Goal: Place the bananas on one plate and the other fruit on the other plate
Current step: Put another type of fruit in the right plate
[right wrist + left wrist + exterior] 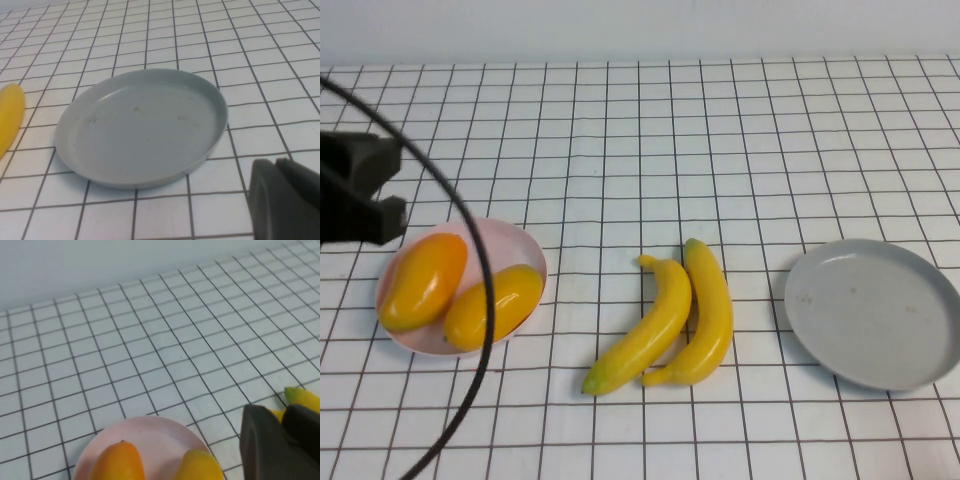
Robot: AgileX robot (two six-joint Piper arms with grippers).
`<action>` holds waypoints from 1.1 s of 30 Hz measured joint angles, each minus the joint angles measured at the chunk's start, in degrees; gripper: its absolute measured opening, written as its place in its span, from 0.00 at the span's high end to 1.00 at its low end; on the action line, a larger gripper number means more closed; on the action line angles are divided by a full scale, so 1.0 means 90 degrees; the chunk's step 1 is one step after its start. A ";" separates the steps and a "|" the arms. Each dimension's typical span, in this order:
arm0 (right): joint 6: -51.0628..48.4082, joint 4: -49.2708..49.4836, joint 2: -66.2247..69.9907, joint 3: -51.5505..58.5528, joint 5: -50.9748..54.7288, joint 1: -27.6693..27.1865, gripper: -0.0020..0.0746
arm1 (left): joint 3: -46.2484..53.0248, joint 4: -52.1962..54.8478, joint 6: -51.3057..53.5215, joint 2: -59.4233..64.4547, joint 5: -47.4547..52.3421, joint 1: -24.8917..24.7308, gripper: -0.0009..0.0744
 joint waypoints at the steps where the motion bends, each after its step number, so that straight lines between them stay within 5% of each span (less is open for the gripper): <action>1: 0.0000 0.0000 0.0000 0.0000 0.0000 0.0000 0.99 | 0.0236 0.0132 -0.0227 -0.0283 -0.0192 0.0000 0.89; 6: 0.0000 0.0000 0.0000 0.0000 0.0000 0.0000 0.99 | 0.1416 0.0604 -0.0783 -0.1764 -0.0840 0.0000 0.97; 23: 0.0000 0.0000 0.0000 0.0000 0.0000 0.0000 0.99 | 0.4962 0.1456 -0.1381 -0.4154 -0.3603 0.0011 0.98; 33: 0.0000 0.0000 0.0000 0.0000 0.0000 0.0000 0.99 | 0.6105 0.1760 -0.2147 -0.5552 -0.3261 0.1109 0.98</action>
